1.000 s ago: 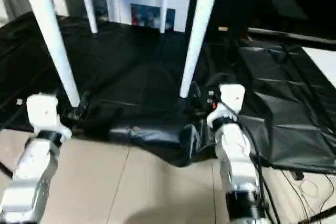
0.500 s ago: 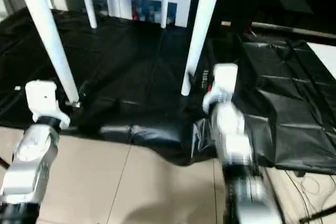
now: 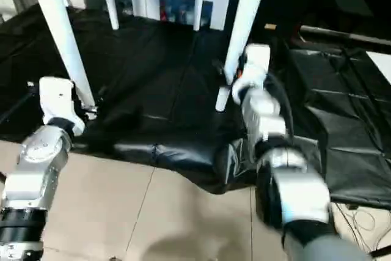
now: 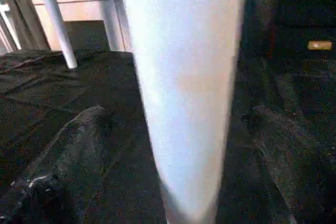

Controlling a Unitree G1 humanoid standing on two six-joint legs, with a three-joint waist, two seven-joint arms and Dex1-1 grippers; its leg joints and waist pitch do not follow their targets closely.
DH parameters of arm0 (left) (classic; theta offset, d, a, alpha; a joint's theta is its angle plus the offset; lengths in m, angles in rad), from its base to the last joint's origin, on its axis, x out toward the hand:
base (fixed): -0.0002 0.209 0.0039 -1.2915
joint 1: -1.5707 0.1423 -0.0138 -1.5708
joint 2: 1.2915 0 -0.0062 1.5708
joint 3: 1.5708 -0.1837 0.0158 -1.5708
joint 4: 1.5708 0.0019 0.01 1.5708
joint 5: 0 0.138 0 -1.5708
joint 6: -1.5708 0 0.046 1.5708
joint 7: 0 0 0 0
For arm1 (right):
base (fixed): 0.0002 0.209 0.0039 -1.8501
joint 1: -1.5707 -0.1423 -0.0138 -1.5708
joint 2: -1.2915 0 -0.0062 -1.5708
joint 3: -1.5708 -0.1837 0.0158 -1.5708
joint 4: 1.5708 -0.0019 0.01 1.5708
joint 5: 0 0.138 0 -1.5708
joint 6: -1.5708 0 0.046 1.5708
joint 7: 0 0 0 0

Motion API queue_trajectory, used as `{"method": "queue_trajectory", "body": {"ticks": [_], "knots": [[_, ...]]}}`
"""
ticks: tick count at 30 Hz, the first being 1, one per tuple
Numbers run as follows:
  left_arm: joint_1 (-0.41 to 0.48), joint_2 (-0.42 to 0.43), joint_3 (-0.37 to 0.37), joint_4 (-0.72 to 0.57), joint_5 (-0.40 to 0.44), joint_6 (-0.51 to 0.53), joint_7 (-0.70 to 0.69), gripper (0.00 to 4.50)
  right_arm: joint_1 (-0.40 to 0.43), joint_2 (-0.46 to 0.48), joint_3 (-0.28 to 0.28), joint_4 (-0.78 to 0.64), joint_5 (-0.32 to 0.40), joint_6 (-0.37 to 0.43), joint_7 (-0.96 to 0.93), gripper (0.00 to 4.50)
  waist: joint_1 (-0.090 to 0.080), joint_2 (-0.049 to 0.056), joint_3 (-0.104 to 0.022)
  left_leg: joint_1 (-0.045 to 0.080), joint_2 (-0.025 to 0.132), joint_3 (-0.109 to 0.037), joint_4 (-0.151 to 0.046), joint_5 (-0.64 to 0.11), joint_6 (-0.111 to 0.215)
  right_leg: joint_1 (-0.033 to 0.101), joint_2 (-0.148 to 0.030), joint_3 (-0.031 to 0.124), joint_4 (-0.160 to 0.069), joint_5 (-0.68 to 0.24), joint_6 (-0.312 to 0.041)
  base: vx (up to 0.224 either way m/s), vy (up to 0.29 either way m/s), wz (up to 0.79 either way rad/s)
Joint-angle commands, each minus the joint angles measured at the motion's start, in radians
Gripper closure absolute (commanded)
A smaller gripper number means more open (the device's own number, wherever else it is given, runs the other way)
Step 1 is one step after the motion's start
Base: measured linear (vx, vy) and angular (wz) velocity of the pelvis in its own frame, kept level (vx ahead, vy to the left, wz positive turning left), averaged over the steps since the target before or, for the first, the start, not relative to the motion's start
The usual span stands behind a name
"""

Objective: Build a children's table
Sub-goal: Flip table

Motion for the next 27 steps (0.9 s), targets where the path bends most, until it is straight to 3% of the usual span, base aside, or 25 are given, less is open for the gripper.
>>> {"method": "queue_trajectory", "body": {"ticks": [1, 2, 3, 4, 5, 6, 7, 8, 12, 13, 14, 15, 16, 18, 20, 21, 23, 24, 25, 26, 27], "knots": [[-0.002, 0.014, -0.006, -0.022, -0.005, 0.026, -0.011, 0.01, -0.017, -0.015, -0.013, 0.039, -0.001, 0.001, -0.007, 0.0, 0.004, 0.014, -0.048, 0.005, -0.008, 0.032, -0.074, -0.03, 0.069, 0.051, -0.034, 0.014, -0.052, 0.124, -0.281, 0.0, 0.0, 0.0], [-0.002, 0.014, -0.006, -0.022, -0.005, 0.026, -0.011, 0.01, -0.017, -0.015, -0.013, 0.039, -0.001, 0.001, -0.007, 0.0, 0.004, 0.014, -0.049, 0.004, -0.008, 0.032, -0.074, -0.026, 0.07, 0.051, -0.034, 0.014, -0.05, 0.13, -0.283, 0.0, 0.0, 0.0], [0.014, 0.028, 0.003, -0.055, -0.012, 0.051, -0.018, 0.01, -0.036, -0.016, -0.012, 0.061, -0.006, 0.0, -0.005, 0.0, 0.006, 0.015, -0.022, -0.003, -0.009, 0.031, -0.077, -0.025, 0.078, 0.039, -0.029, 0.014, -0.052, 0.142, -0.282, 0.0, 0.0, 0.0], [0.027, 0.04, 0.011, -0.082, -0.017, 0.073, -0.021, 0.01, -0.052, -0.016, -0.01, 0.08, -0.013, -0.001, -0.002, 0.0, 0.008, 0.019, -0.019, 0.001, -0.008, 0.03, -0.08, -0.041, 0.073, 0.038, -0.031, 0.013, -0.053, 0.127, -0.284, 0.0, 0.0, 0.0], [0.027, 0.04, 0.011, -0.082, -0.017, 0.073, -0.021, 0.01, -0.052, -0.016, -0.01, 0.08, -0.013, -0.001, -0.002, 0.0, 0.008, 0.015, -0.025, 0.001, -0.01, 0.03, -0.075, -0.025, 0.077, 0.044, -0.034, 0.014, -0.046, 0.156, -0.294, 0.0, 0.0, 0.0], [0.054, 0.056, 0.025, -0.133, -0.026, 0.107, -0.03, 0.01, -0.07, -0.012, -0.011, 0.098, -0.017, -0.008, 0.024, 0.0, 0.009, 0.017, -0.01, -0.013, -0.012, 0.029, -0.073, 0.023, 0.09, 0.042, -0.031, 0.013, -0.041, 0.216, -0.301, 0.0, 0.0, 0.0], [0.06, 0.058, 0.027, -0.143, -0.027, 0.113, -0.032, 0.01, -0.074, -0.012, -0.011, 0.101, -0.018, -0.01, 0.029, 0.0, 0.009, 0.017, -0.01, -0.013, -0.012, 0.029, -0.073, 0.023, 0.09, 0.042, -0.031, 0.013, -0.041, 0.216, -0.301, 0.0, 0.0, 0.0], [0.076, 0.066, 0.032, -0.171, -0.029, 0.127, -0.038, 0.01, -0.082, -0.008, -0.01, 0.105, -0.019, -0.017, 0.062, 0.0, 0.011, 0.011, -0.001, -0.016, -0.013, 0.032, -0.067, 0.086, 0.124, 0.039, -0.028, 0.013, -0.034, 0.292, -0.32, 0.0, 0.0, 0.0], [0.106, 0.079, 0.041, -0.214, -0.034, 0.144, -0.054, 0.01, -0.095, -0.002, 0.011, 0.113, -0.037, -0.036, 0.156, 0.0, 0.014, 0.014, 0.017, -0.02, -0.008, 0.033, -0.058, 0.176, 0.195, 0.033, -0.029, 0.01, -0.026, 0.342, -0.364, 0.0, 0.0, 0.0], [0.111, 0.082, 0.043, -0.222, -0.035, 0.146, -0.057, 0.01, -0.097, -0.001, 0.018, 0.115, -0.043, -0.039, 0.173, 0.0, 0.014, 0.014, 0.017, -0.02, -0.008, 0.033, -0.058, 0.176, 0.195, 0.033, -0.029, 0.01, -0.026, 0.342, -0.364, 0.0, 0.0, 0.0], [0.133, 0.086, 0.053, -0.249, -0.039, 0.153, -0.057, 0.01, -0.095, 0.0, 0.04, 0.117, -0.061, -0.047, 0.229, 0.0, 0.009, 0.001, 0.006, -0.018, -0.005, 0.035, -0.054, 0.205, 0.221, 0.042, -0.031, 0.009, -0.023, 0.343, -0.386, 0.0, 0.0, 0.0], [0.144, 0.087, 0.058, -0.262, -0.041, 0.156, -0.054, 0.01, -0.092, -0.001, 0.045, 0.117, -0.064, -0.05, 0.25, 0.0, 0.006, 0.004, 0.014, -0.023, -0.003, 0.033, -0.055, 0.212, 0.236, 0.04, -0.035, 0.008, -0.023, 0.33, -0.395, 0.0, 0.0, 0.0], [0.154, 0.087, 0.063, -0.274, -0.043, 0.159, -0.052, 0.01, -0.09, -0.001, 0.048, 0.116, -0.065, -0.052, 0.267, 0.0, 0.006, 0.007, 0.015, -0.02, -0.001, 0.034, -0.054, 0.21, 0.243, 0.037, -0.037, 0.009, -0.024, 0.324, -0.399, 0.0, 0.0, 0.0], [0.165, 0.086, 0.067, -0.284, -0.045, 0.16, -0.049, 0.01, -0.084, -0.002, 0.05, 0.114, -0.064, -0.057, 0.285, 0.0, 0.001, 0.004, 0.012, -0.017, 0.002, 0.034, -0.053, 0.219, 0.261, 0.037, -0.038, 0.009, -0.024, 0.309, -0.407, 0.0, 0.0, 0.0], [0.174, 0.084, 0.078, -0.288, -0.05, 0.162, -0.038, 0.01, -0.06, -0.009, 0.049, 0.107, -0.064, -0.078, 0.326, 0.0, 0.003, 0.004, 0.0, -0.011, 0.004, 0.036, -0.05, 0.224, 0.273, 0.038, -0.04, 0.009, -0.023, 0.29, -0.416, 0.0, 0.0, 0.0], [0.174, 0.084, 0.078, -0.288, -0.05, 0.162, -0.038, 0.01, -0.06, -0.009, 0.049, 0.107, -0.064, -0.078, 0.326, 0.0, 0.003, 0.005, 0.002, -0.012, 0.005, 0.036, -0.05, 0.222, 0.274, 0.036, -0.039, 0.008, -0.024, 0.283, -0.416, 0.0, 0.0, 0.0], [0.162, 0.087, 0.088, -0.266, -0.047, 0.155, -0.031, 0.01, -0.041, -0.011, 0.049, 0.101, -0.063, -0.093, 0.369, 0.0, 0.004, 0.003, -0.008, -0.008, 0.007, 0.038, -0.048, 0.222, 0.274, 0.039, -0.041, 0.008, -0.023, 0.273, -0.418, 0.0, 0.0, 0.0], [0.156, 0.089, 0.092, -0.256, -0.045, 0.15, -0.029, 0.01, -0.035, -0.01, 0.046, 0.099, -0.06, -0.096, 0.386, 0.0, 0.004, 0.004, -0.005, -0.01, 0.009, 0.043, -0.049, 0.209, 0.271, 0.036, -0.04, 0.008, -0.024, 0.265, -0.414, 0.0, 0.0, 0.0], [0.139, 0.098, 0.102, -0.239, -0.044, 0.141, -0.025, 0.01, -0.017, -0.005, 0.051, 0.086, -0.059, -0.11, 0.419, 0.0, 0.005, 0.003, -0.018, -0.005, 0.01, 0.046, -0.047, 0.202, 0.267, 0.04, -0.041, 0.008, -0.023, 0.262, -0.414, 0.0, 0.0, 0.0], [0.139, 0.098, 0.102, -0.239, -0.044, 0.141, -0.025, 0.01, -0.017, -0.005, 0.051, 0.086, -0.059, -0.11, 0.419, 0.0, 0.006, 0.001, -0.015, -0.004, 0.012, 0.049, -0.048, 0.191, 0.257, 0.037, -0.041, 0.009, -0.023, 0.254, -0.409, 0.0, 0.0, 0.0], [0.124, 0.105, 0.11, -0.226, -0.043, 0.136, -0.021, 0.01, 0.001, 0.0, 0.058, 0.074, -0.061, -0.127, 0.451, 0.0, 0.008, -0.003, -0.024, -0.003, 0.013, 0.05, -0.048, 0.182, 0.246, 0.042, -0.043, 0.01, -0.022, 0.252, -0.407, 0.0, 0.0, 0.0]]}}
